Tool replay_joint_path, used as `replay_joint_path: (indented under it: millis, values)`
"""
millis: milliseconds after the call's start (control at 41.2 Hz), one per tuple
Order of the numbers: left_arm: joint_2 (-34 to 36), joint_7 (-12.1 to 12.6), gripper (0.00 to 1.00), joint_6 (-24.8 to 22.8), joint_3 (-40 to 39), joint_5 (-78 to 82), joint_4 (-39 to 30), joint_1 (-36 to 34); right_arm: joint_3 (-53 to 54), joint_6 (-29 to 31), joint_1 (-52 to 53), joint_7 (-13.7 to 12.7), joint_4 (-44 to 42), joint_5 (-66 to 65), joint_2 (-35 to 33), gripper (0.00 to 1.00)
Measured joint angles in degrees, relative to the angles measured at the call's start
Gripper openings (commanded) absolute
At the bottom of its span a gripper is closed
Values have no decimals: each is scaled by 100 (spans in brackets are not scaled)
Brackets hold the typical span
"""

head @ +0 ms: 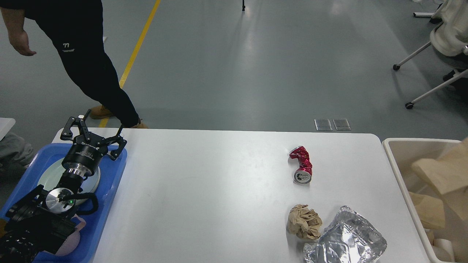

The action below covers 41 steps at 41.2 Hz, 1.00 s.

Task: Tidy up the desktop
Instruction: 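Carry the paper bag over the white bin and release it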

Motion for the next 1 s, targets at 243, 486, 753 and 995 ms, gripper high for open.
replay_joint_path:
  millis: [243, 486, 753, 995]
  values:
    - [1, 0, 96, 0, 0, 0, 0, 0, 405, -304, -1208, 12, -837, 18, 352, 100]
    - [-4, 0, 96, 0, 0, 0, -1, 0, 369, -291, -1268, 12, -826, 18, 620, 100]
    - [-2, 0, 96, 0, 0, 0, -3, 0, -167, -259, -497, 3, -603, 5, 1073, 100]
    - [1, 0, 96, 3, 0, 0, -4, 0, -1274, -205, 1498, 10, 655, -42, 1626, 100]
